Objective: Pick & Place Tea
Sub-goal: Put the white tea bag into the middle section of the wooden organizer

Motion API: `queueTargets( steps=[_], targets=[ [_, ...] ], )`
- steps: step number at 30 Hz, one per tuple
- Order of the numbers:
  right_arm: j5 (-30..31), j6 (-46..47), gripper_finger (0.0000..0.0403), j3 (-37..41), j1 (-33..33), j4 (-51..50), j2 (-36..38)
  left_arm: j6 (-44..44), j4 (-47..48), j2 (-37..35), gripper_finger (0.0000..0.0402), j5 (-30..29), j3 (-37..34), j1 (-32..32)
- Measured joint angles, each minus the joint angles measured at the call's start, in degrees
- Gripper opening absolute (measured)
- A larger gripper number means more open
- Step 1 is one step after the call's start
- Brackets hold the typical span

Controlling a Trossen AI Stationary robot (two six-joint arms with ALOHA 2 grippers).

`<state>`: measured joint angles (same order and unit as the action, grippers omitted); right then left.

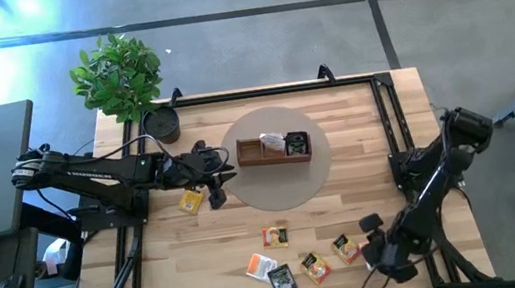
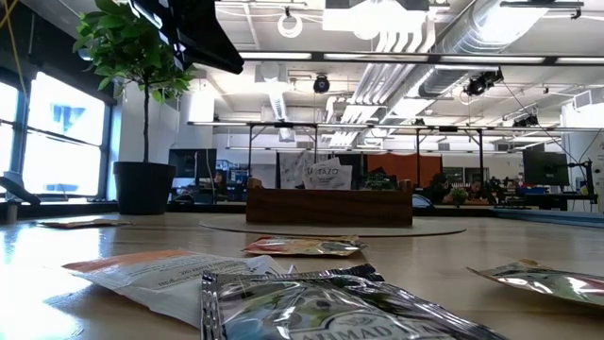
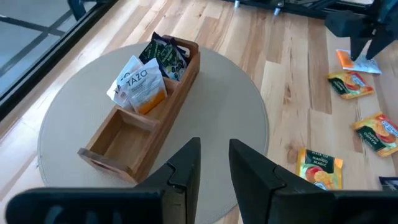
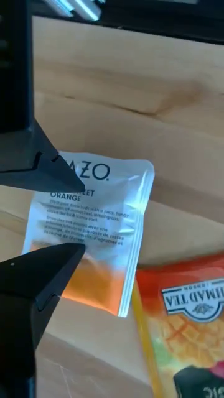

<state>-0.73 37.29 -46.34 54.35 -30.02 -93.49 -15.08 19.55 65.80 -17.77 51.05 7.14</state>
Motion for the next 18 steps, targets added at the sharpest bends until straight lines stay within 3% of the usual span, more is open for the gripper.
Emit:
queueTargets(
  steps=[5,10,16,18],
  targets=[
    [0.99,-8.69,0.0142,-0.14,-2.16,-3.89,-1.2,0.03,0.02,0.0,0.0083,0.01,0.0,0.0],
    [9.15,-22.92,0.0142,0.01,-7.46,-9.43,-1.16,0.03,0.02,0.0,0.0083,0.03,0.0,0.0],
    [27.98,-44.35,0.0142,0.52,-14.28,-10.58,-1.74,0.03,0.02,0.0,0.0083,0.04,0.0,0.0],
    [31.63,-52.24,0.0142,0.61,-16.91,-9.16,-1.77,0.03,0.04,0.0,0.0083,0.05,0.0,0.0]
  ],
)
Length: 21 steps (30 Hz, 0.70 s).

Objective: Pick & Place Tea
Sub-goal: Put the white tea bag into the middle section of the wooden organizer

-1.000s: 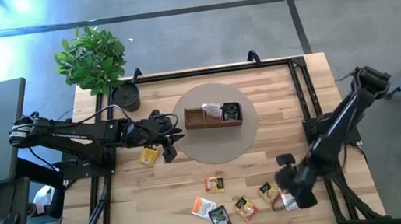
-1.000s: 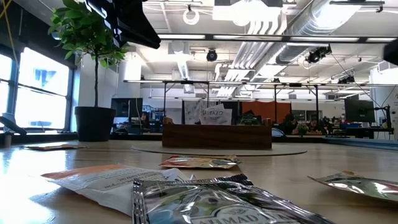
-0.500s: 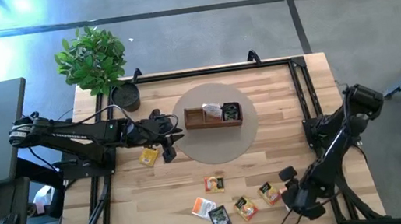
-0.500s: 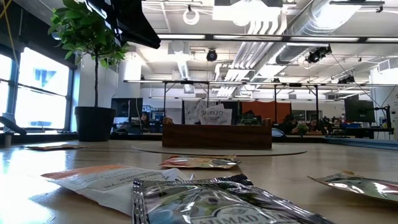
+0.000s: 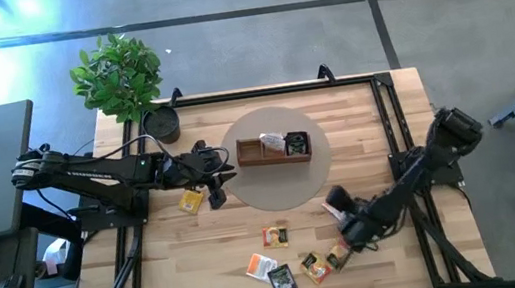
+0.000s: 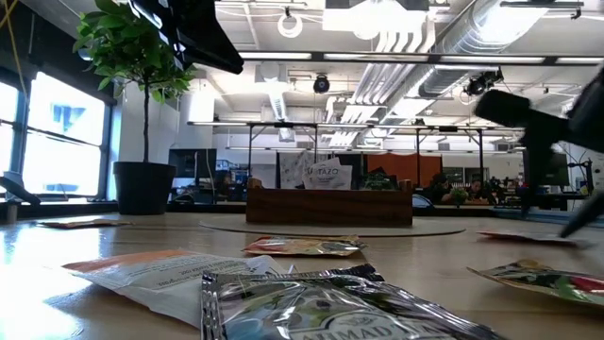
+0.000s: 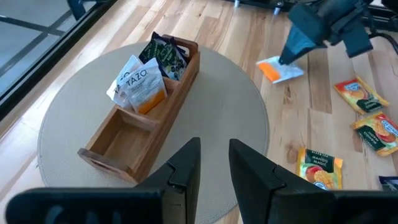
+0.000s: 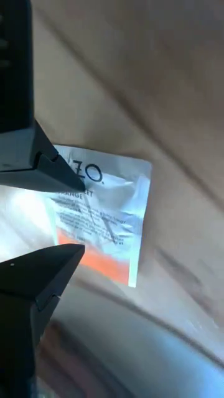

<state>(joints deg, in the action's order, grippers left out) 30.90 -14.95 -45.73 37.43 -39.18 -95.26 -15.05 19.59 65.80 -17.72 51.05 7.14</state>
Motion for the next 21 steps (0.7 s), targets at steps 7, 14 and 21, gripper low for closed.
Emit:
queueTargets(
  steps=[7,14,21],
  targets=[
    [-5.54,0.63,0.0141,-0.18,-9.05,2.28,0.46,0.0,0.01,0.0,0.0083,0.2,0.0,0.0],
    [-8.79,15.48,0.0142,-0.18,-9.06,2.8,7.8,1.74,0.01,0.0,0.0083,0.2,0.0,0.0],
    [-10.88,38.62,0.0142,-0.18,-7.61,2.2,18.43,1.77,0.0,0.0,0.0083,0.2,0.0,0.0]
  ],
)
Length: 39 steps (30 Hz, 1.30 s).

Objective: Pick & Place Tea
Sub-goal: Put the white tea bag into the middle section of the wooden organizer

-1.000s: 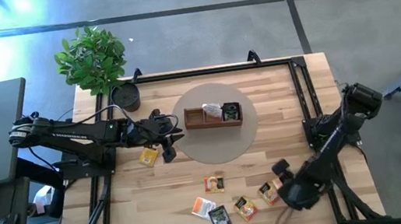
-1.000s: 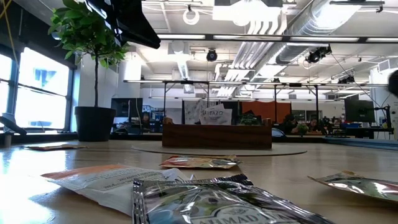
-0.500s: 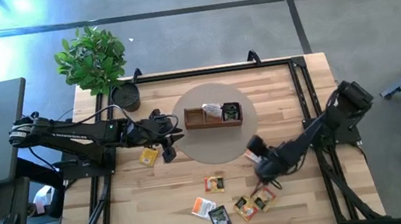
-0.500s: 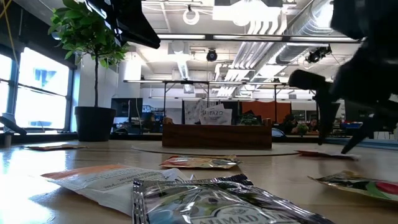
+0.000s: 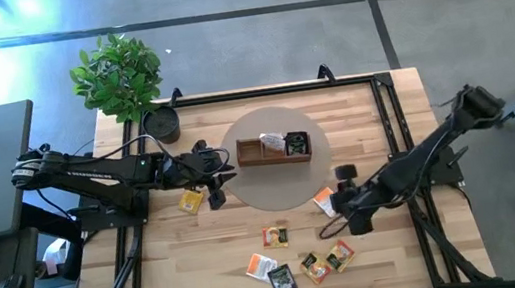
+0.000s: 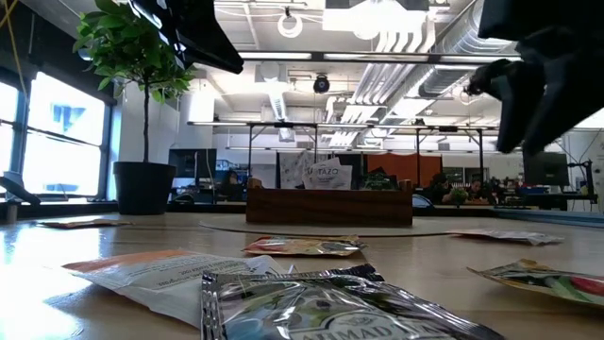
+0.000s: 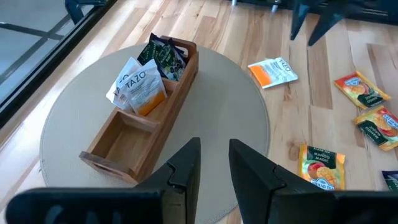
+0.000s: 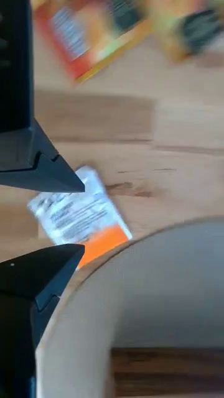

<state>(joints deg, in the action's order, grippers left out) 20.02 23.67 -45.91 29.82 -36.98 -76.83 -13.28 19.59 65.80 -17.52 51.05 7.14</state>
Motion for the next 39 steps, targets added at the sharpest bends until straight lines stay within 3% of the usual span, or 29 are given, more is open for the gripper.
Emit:
queueTargets(
  steps=[6,14,23,31,39],
  targets=[
    [4.92,20.05,0.0142,0.0,0.72,-0.51,-0.54,0.0,0.0,0.0,0.0083,-0.02,0.0,0.0],
    [-0.24,37.25,0.0142,0.0,0.57,-2.54,-6.64,-0.02,0.02,0.0,0.0083,0.0,0.0,0.0],
    [-0.9,44.23,0.0142,1.11,-0.59,-3.21,-9.8,-0.02,0.04,0.0,0.0083,0.02,0.0,0.0],
    [-4.51,45.36,0.0142,13.18,-3.04,14.57,-7.24,-0.02,0.26,0.0,0.0083,0.02,0.0,0.0],
    [-4.05,45.53,0.0142,20.74,-4.0,24.8,-0.57,-0.02,0.25,0.0,0.0083,-0.02,-0.02,0.0]
  ],
)
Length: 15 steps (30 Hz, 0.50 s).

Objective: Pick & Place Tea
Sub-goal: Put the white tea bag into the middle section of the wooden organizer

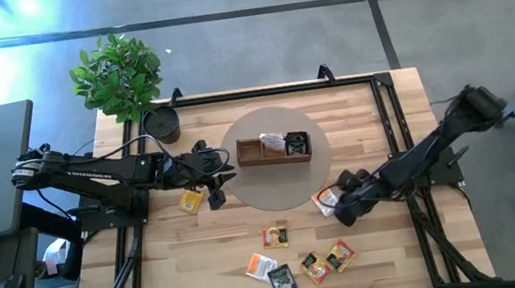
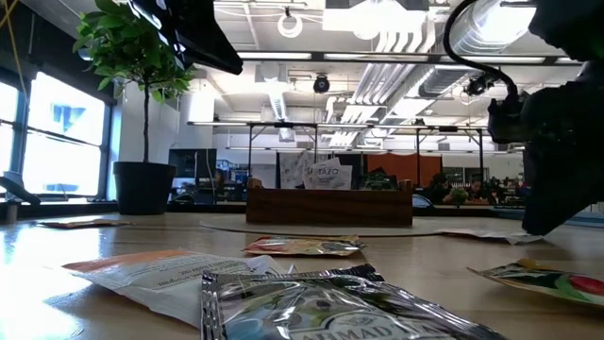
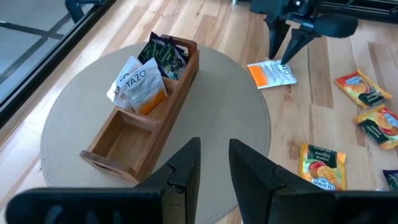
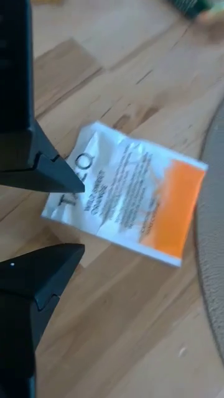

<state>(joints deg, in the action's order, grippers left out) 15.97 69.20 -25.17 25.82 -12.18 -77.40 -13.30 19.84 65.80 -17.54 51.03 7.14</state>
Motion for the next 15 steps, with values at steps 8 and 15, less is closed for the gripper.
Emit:
queueTargets(
  steps=[8,15],
  targets=[
    [1.62,0.43,0.0124,6.44,-0.05,11.61,0.39,0.0,-0.01,0.0,0.0083,-0.02,0.0,0.0],
    [2.1,-4.78,0.0095,8.17,-0.07,16.67,0.2,0.0,-0.03,0.0,0.0083,-0.16,0.0,0.0]
  ],
)
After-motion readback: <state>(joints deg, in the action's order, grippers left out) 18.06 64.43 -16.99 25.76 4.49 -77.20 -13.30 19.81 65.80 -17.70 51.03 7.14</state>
